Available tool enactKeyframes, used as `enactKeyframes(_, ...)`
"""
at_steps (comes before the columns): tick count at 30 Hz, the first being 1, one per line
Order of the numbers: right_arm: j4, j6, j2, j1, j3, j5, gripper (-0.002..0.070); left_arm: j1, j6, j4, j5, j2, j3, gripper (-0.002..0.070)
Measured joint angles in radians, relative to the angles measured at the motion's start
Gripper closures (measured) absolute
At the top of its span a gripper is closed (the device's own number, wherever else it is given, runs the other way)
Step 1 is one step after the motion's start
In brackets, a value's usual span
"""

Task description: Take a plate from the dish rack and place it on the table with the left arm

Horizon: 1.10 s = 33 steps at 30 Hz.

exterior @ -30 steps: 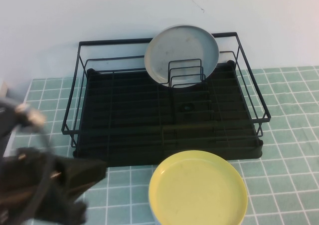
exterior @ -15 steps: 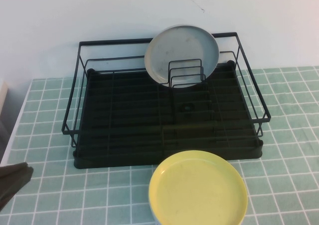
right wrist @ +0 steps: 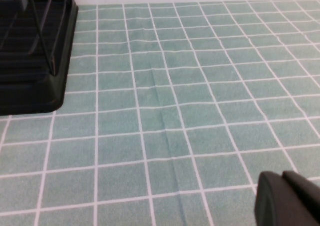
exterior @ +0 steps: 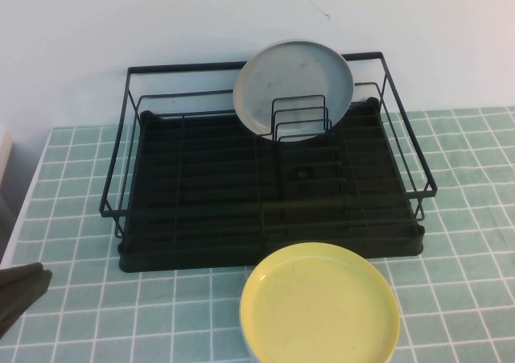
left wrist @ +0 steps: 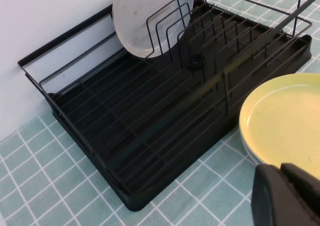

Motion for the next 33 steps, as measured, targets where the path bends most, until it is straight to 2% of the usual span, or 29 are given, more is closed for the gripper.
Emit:
enactKeyframes(11,0.0,0.0,0.0,0.0,0.0,0.0,0.0678,0.0,0.002,0.002,0.002,-0.012,0.051,0.0677)
enactKeyframes(16,0.0,0.0,0.0,0.0,0.0,0.0,0.0678,0.01,0.008,0.025,-0.035,-0.112,0.143,0.0677)
enactKeyframes(21,0.0,0.0,0.0,0.0,0.0,0.0,0.0678,0.085,0.04,0.1,-0.231,-0.26,0.295,0.0677)
enactKeyframes(26,0.0,0.0,0.0,0.0,0.0,0.0,0.0678,0.186,0.034,0.11,-0.407,-0.406,0.455,0.0677)
enactKeyframes(33,0.0,0.0,0.0,0.0,0.0,0.0,0.0678,0.298,-0.179,0.102,-0.447,-0.491,0.674,0.0677)
